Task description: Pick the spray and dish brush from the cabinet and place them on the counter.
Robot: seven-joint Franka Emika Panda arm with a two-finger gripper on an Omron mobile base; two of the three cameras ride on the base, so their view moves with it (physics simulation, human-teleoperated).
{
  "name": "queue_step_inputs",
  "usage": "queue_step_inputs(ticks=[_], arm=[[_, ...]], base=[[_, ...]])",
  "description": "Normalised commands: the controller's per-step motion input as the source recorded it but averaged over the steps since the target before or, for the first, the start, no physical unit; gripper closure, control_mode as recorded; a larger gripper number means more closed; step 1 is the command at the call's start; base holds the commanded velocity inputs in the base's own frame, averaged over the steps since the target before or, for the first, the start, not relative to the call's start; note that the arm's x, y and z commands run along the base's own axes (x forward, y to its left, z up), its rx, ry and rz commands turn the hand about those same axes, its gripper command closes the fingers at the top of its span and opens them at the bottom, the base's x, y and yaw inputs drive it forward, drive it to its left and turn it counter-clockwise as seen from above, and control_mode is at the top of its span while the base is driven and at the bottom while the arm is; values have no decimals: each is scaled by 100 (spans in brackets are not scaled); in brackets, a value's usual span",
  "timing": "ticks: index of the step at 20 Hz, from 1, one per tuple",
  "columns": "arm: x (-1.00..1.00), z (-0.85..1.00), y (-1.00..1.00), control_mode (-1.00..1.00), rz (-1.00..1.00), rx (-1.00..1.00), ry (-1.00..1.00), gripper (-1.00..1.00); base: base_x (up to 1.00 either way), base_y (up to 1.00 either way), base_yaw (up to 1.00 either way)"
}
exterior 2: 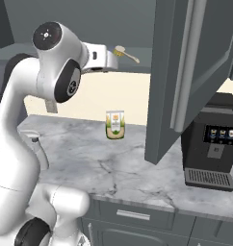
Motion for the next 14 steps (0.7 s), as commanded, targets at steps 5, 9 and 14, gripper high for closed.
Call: queue_step_inputs(ticks=[5,9,14], arm=[[31,31,-16,-100,1,0,0,-100],[59,5,-25,-100,2,0,5,-100],[60,-2,-32,-100,2,0,4,-100]], base=[[0,0,0],[0,0,0],[0,0,0]])
